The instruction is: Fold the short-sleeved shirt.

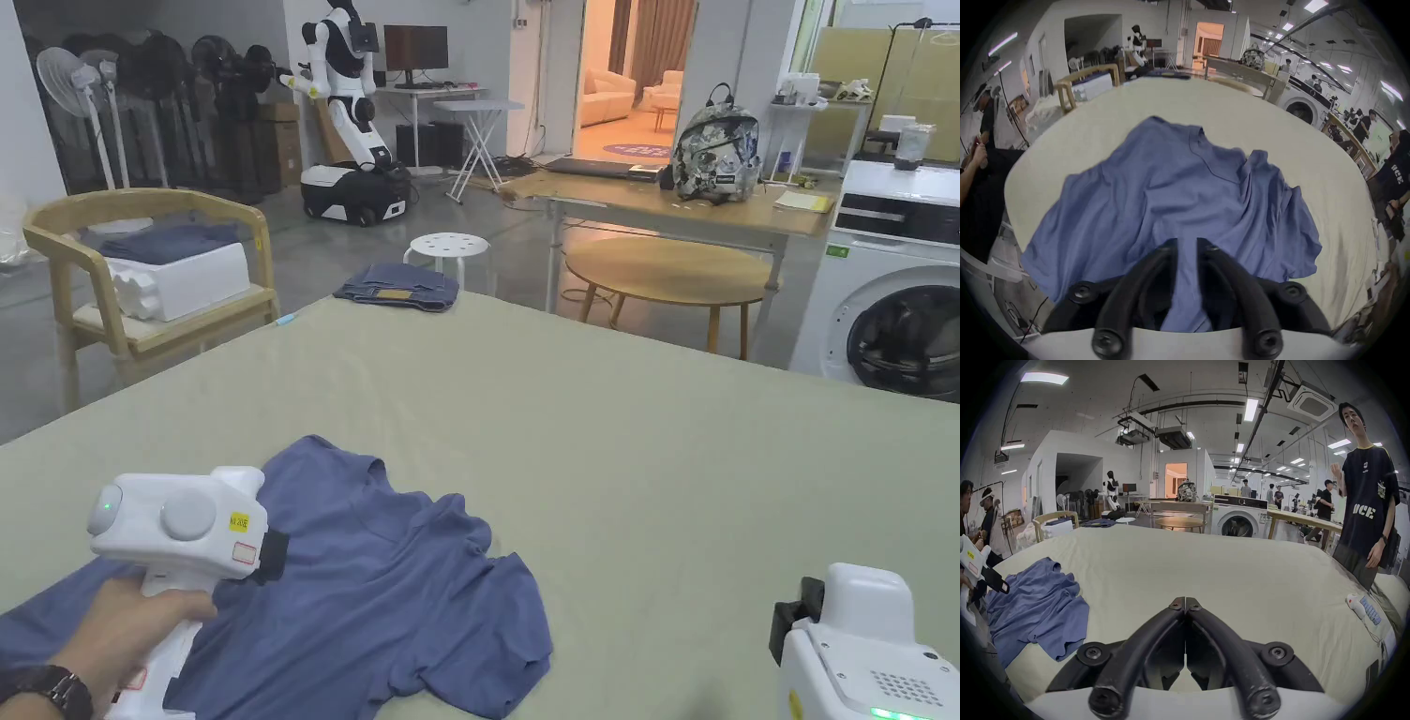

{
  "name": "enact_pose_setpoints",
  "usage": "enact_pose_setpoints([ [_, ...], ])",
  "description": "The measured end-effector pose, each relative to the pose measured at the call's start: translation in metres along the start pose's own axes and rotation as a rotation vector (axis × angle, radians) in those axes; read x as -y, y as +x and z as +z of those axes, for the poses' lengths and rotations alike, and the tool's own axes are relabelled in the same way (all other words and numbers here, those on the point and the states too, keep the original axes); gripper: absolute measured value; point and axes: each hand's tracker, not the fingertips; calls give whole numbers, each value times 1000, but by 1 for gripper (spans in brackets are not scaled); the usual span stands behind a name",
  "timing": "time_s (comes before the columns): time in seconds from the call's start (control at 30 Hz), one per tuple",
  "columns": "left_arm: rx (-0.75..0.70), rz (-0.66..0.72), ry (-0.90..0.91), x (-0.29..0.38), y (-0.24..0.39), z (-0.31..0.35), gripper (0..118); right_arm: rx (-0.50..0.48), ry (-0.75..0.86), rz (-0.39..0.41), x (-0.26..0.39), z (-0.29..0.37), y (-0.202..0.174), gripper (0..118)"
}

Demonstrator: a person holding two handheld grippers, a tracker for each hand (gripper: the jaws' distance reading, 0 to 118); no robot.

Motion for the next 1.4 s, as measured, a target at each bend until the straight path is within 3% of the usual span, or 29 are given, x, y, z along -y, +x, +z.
enact_pose_setpoints([
  [0.1, 8, 18, -35, -4, -2, -16, 69, 7, -12, 8, 6, -5, 1, 0],
  [0.13, 9, 20, -49, -5, -2, -21, 76, 10, -15, 9, 6, -6, 2, 0],
  [0.4, -99, -18, -195, 6, 1, -69, 80, 23, -50, 10, 10, -14, 4, 0],
  [0.53, -135, -52, -156, 8, 11, -67, 77, 19, -64, 11, 11, -16, 1, 0],
  [0.57, -121, -59, -152, 9, 11, -66, 70, 17, -65, 12, 11, -17, 0, 0],
  [0.63, -94, -90, -144, 8, 15, -61, 43, 12, -67, 15, 11, -18, -2, 0],
  [0.7, -139, -153, -115, 9, 20, -59, 0, 10, -68, 17, 13, -23, -4, 0],
  [0.97, -93, -97, 13, 17, 22, -22, 0, 2, -65, 16, 9, -23, -9, 0],
  [1.4, 83, -176, 402, -73, 82, 91, 0, 22, -49, -7, -10, 2, 3, 0],
])
